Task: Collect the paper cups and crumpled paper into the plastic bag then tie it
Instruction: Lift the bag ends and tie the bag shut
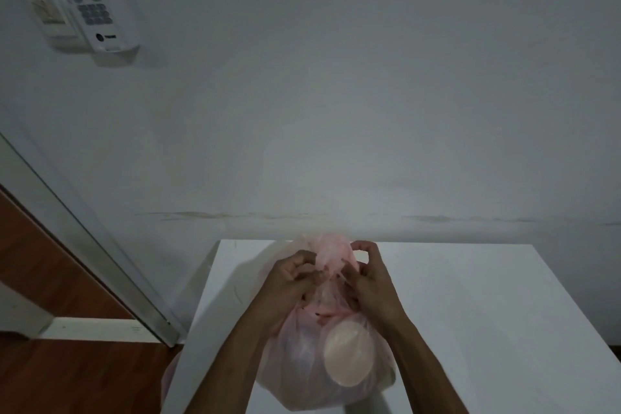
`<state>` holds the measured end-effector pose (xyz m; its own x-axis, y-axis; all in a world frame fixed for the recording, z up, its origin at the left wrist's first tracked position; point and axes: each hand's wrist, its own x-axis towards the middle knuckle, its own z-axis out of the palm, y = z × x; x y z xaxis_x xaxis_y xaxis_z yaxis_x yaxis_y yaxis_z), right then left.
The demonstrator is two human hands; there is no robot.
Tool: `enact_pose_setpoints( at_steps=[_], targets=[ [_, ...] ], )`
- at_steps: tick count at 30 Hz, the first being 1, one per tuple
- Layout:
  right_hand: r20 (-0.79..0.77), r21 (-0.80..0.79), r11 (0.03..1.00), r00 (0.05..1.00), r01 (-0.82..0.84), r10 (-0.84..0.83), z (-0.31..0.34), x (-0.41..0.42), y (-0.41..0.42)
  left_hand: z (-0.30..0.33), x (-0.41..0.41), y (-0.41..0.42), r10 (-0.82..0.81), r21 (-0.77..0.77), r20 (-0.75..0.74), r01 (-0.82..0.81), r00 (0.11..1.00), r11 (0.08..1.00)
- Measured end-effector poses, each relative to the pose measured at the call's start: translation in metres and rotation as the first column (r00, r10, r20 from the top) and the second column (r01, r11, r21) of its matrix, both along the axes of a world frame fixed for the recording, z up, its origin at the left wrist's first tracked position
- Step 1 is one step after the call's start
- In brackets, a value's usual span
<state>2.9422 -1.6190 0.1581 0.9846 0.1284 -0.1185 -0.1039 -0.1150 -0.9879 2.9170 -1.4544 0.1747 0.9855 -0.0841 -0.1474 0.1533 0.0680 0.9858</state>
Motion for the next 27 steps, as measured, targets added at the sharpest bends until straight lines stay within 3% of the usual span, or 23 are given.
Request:
enact_pose_setpoints(
  at_steps=[4,9,14,16,22,27],
  targets=[
    [0.029,0.126,0.979,0.986,0.158,-0.163,-0.004,-0.001,0.000,0.002,-0.002,-0.008,-0.021,0.024,0.045,0.019,0.999,1.000],
    [0.051,0.175,0.981,0.996,-0.087,0.079,0.001,-0.008,-0.005,-0.001,-0.001,-0.013,0.006,0.035,0.042,-0.007,0.999,0.999],
    [0.060,0.192,0.923,0.943,-0.334,0.329,0.007,-0.014,-0.013,0.001,0.003,-0.013,0.048,-0.020,0.049,-0.047,0.998,0.999],
    [0.082,0.202,0.938,0.960,-0.280,0.269,0.012,-0.016,-0.011,0.002,0.003,-0.016,0.040,-0.064,0.052,-0.037,0.998,0.997],
    [0.011,0.216,0.976,0.999,-0.041,0.039,0.011,-0.014,-0.002,-0.007,0.005,-0.014,0.040,0.009,0.073,-0.040,0.997,0.999],
    [-0.025,0.291,0.957,1.000,0.009,-0.002,0.005,-0.010,-0.004,-0.005,0.002,-0.002,-0.166,0.271,-0.022,0.166,0.986,0.948]
  ],
)
